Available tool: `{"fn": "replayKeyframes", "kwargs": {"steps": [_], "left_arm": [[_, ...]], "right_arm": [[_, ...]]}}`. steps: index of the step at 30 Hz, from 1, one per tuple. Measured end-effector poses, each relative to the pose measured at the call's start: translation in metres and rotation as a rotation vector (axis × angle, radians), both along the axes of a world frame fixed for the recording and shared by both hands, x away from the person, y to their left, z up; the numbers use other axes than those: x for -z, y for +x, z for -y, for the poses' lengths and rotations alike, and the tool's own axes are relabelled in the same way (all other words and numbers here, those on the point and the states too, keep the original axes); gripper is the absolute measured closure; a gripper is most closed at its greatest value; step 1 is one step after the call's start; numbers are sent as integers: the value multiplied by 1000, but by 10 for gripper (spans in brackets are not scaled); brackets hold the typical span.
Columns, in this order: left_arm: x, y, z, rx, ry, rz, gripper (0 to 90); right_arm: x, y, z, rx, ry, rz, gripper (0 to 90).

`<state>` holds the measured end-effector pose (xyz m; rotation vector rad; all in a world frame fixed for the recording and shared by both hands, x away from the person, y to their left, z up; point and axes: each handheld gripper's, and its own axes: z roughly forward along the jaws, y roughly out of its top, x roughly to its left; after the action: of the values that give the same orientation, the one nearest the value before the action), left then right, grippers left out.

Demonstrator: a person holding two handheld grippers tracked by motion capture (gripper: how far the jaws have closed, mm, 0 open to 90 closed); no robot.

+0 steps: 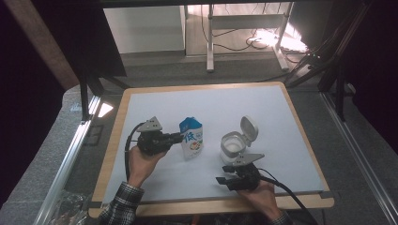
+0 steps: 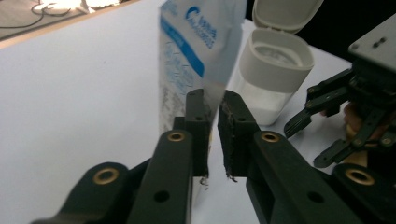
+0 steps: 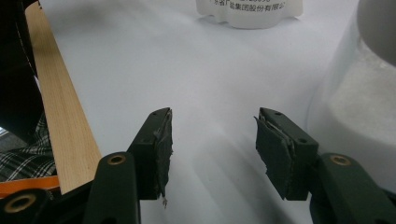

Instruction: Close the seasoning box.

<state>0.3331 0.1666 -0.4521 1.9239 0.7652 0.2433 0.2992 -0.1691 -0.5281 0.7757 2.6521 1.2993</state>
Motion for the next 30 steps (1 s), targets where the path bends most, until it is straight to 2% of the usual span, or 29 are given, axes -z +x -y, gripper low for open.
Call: {"fn": "replayKeyframes", "kwargs": {"steps": [6,8,10,13,16,23,26,30], "left_arm": [[8,6,5,-15,19,-21,740],[10,9,7,-23,29,-30,742],[12,12,9,-32,20,-36,775],[11,15,8,-49,11,-42,871],[11,18,6,-67,10,-44,897],[2,31,-1,-123,-11,-18,900],[-1,36,-4,-159,-1,8,900],[1,43,-7,-193,4,28,900]], "right_arm": [[1,-1,2,0,-9,-2,462],[1,-1,4,2,-12,-6,462],[1,-2,5,2,-15,-4,462],[0,-2,8,6,-18,-5,462],[1,-2,12,13,-22,-6,462],[-1,-2,19,26,-28,-7,462],[-1,-1,22,31,-32,-12,462],[-1,1,26,42,-39,-13,462]]}}
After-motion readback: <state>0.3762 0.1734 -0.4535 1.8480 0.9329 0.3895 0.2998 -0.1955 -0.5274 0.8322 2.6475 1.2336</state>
